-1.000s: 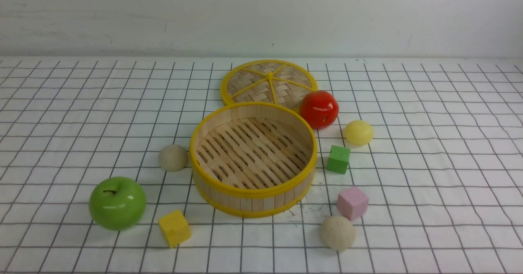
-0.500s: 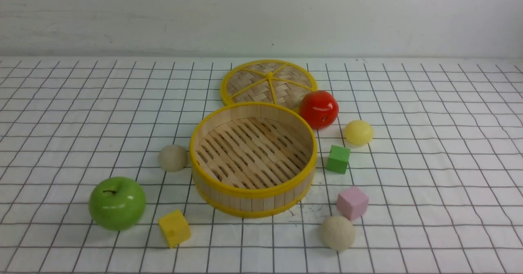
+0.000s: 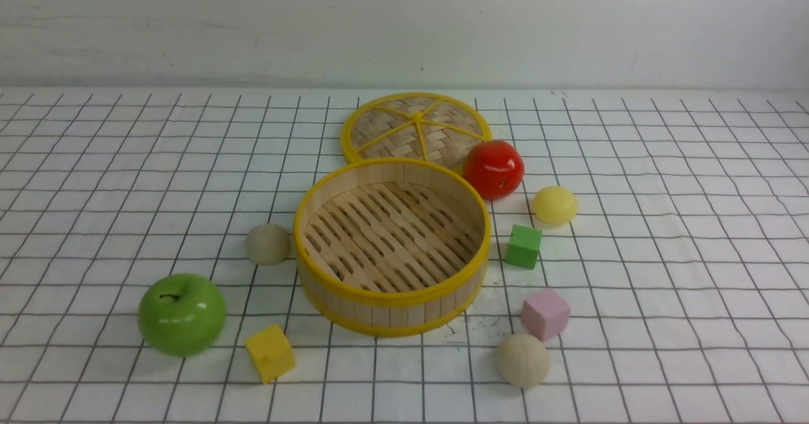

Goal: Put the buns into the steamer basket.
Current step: Use the left arm to grab a steamed stuffed bun, then use the left arm to put the steamed stuffed bun into the steamer

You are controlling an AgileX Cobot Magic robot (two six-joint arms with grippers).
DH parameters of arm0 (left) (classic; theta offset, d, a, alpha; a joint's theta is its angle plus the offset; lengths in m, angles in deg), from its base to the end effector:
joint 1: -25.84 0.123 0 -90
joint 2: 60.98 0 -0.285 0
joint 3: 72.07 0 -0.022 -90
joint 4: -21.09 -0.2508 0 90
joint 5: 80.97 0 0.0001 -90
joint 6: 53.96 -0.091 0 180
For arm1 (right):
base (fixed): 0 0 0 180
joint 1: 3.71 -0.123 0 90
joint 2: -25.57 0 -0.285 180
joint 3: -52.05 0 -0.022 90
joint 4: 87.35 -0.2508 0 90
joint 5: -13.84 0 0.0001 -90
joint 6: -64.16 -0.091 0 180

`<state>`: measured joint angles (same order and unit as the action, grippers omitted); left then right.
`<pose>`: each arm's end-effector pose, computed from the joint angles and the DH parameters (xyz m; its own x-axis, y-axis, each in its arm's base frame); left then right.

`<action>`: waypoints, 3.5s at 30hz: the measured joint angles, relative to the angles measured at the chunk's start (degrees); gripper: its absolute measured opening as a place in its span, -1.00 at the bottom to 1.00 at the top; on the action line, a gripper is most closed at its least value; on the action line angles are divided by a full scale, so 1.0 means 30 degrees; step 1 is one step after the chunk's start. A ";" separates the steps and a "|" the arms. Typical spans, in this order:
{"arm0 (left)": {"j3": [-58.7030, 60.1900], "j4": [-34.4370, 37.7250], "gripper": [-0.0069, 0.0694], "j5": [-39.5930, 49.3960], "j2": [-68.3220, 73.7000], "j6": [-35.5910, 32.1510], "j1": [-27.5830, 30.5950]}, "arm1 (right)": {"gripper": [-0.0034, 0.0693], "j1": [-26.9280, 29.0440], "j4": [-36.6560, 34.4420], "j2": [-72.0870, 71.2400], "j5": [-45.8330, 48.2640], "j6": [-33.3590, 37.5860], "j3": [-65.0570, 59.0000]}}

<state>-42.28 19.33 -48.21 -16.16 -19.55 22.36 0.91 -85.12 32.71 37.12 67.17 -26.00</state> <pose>0.1205 -0.0058 0.3844 -0.2743 -0.5279 -0.8038 -0.1242 0.8483 -0.5147 0.0513 -0.0056 0.1725 -0.3227 -0.0624 -0.9445 0.0669 0.9938 -0.0885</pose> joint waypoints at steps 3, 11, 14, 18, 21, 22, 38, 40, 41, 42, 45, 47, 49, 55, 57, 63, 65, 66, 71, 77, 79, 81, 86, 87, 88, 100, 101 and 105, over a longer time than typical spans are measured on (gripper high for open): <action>-0.0039 0.0242 -0.19 0.0069 0.1791 0.0000 0.0000 | -0.25 0.0000 0.0000 0.0000 0.0000 0.0000 0.0000; -0.0115 0.2352 -0.19 -0.1551 0.8984 0.0000 0.0000 | -0.25 0.0000 0.0000 0.0000 0.0000 0.0000 0.0000; -0.0867 0.2534 -0.19 -0.2105 1.1775 0.0000 0.0000 | -0.25 0.0000 0.0000 0.0000 0.0000 0.0000 0.0000; -0.3347 0.2881 -0.19 -0.1590 1.5136 -0.0078 0.0000 | -0.25 0.0000 0.0000 0.0000 0.0000 0.0000 0.0000; -0.6143 0.3033 -0.19 -0.0026 1.7475 -0.1013 0.0000 | -0.25 0.0000 0.0000 0.0000 0.0000 0.0000 0.0000; -0.7092 0.3140 -0.19 0.0543 1.8175 -0.1613 0.0000 | -0.25 0.0000 0.0000 0.0000 0.0000 0.0000 0.0000; -1.4951 -0.1765 -0.19 0.5251 2.4704 -0.2397 -0.4062 | -0.25 0.0000 0.0000 0.0000 0.0000 0.0000 0.0000; -1.4972 -0.1992 -0.19 0.5093 2.4979 -0.1895 -0.4079 | -0.25 0.0000 0.0000 0.0000 0.0000 0.0000 0.0000; -1.4989 -0.2200 -0.19 0.4757 2.5420 -0.1211 -0.4088 | -0.25 0.0000 0.0000 0.0000 0.0000 0.0000 0.0000; -1.4989 -0.2219 -0.19 0.4693 2.5461 -0.1147 -0.4088 | -0.25 0.0000 0.0000 0.0000 0.0000 0.0000 0.0000; -1.4989 -0.2239 -0.19 0.3988 2.5937 -0.0664 -0.4088 | -0.25 0.0000 0.0000 0.0000 0.0000 0.0000 0.0000; -1.5011 -0.2239 -0.19 0.3737 2.6123 -0.0597 -0.4088 | -0.25 0.0000 0.0000 0.0000 0.0000 0.0000 0.0000; -1.5033 -0.2239 -0.19 0.3389 2.6366 -0.0576 -0.4088 | -0.25 0.0000 0.0000 0.0000 0.0000 0.0000 0.0000; -1.5052 -0.2298 -0.19 0.3241 2.6926 -0.0576 -0.4088 | -0.25 0.0000 0.0000 0.0000 0.0000 0.0000 0.0000; -1.5052 -0.2298 -0.19 0.3262 2.7089 -0.0576 -0.4088 | -0.25 0.0000 0.0000 0.0000 0.0000 0.0000 0.0000; -1.5052 -0.2306 -0.19 0.3302 2.7519 -0.0576 -0.4088 | -0.25 0.0000 0.0000 0.0000 0.0000 0.0000 0.0000; -1.5052 -0.2330 -0.19 0.3423 2.7707 -0.0576 -0.4088 | -0.25 0.0000 0.0000 0.0000 0.0000 0.0000 0.0000; -1.5052 -0.2349 -0.19 0.3443 2.7771 -0.0576 -0.4088 | -0.25 0.0000 0.0000 0.0000 0.0000 0.0000 0.0000; -1.5084 -0.2392 -0.20 0.3459 2.7961 -0.0576 -0.4088 | -0.25 0.0000 0.0000 0.0000 0.0000 0.0000 0.0000; -1.5084 -0.2392 -0.43 0.3653 2.7961 -0.0594 -0.4088 | -0.25 0.0000 0.0000 0.0000 0.0000 0.0000 0.0000; -1.5107 -0.2371 -0.57 0.3799 2.7961 -0.0747 -0.4063 | -0.25 0.0000 0.0000 0.0000 0.0000 0.0000 0.0000; -1.5138 -0.2282 -0.77 0.3991 2.7943 -0.1106 -0.3941 | -0.25 0.0000 0.0000 0.0000 0.0000 0.0000 0.0000; -1.5138 -0.1238 -0.85 0.4458 2.7664 -0.2267 -0.3436 | -0.25 0.0000 0.0000 0.0000 0.0000 0.0000 0.0000; -1.5138 -0.0865 -0.85 0.4526 2.7550 -0.2553 -0.3325 | -0.25 0.0000 0.0000 0.0000 0.0000 0.0000 0.0000; -1.5138 -0.0593 -0.85 0.4588 2.7376 -0.2793 -0.3265 | -0.25 0.0000 0.0000 0.0000 0.0000 0.0000 0.0000; -1.5081 0.1857 -0.85 0.4981 2.3612 -0.4173 -0.3140 | -0.25 0.0000 0.0000 0.0000 0.0000 0.0000 0.0000; -1.5081 0.2363 -0.85 0.4987 2.3319 -0.4413 -0.3126 | -0.25 0.0000 0.0000 0.0000 0.0000 0.0000 0.0000; -1.5081 0.4966 -0.85 0.5030 2.2833 -0.6104 -0.3118 | -0.25 0.0000 0.0000 0.0000 0.0000 0.0000 0.0000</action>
<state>-87.52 34.23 -33.12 52.34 -37.86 13.01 0.91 -85.12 32.71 37.12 67.17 -26.00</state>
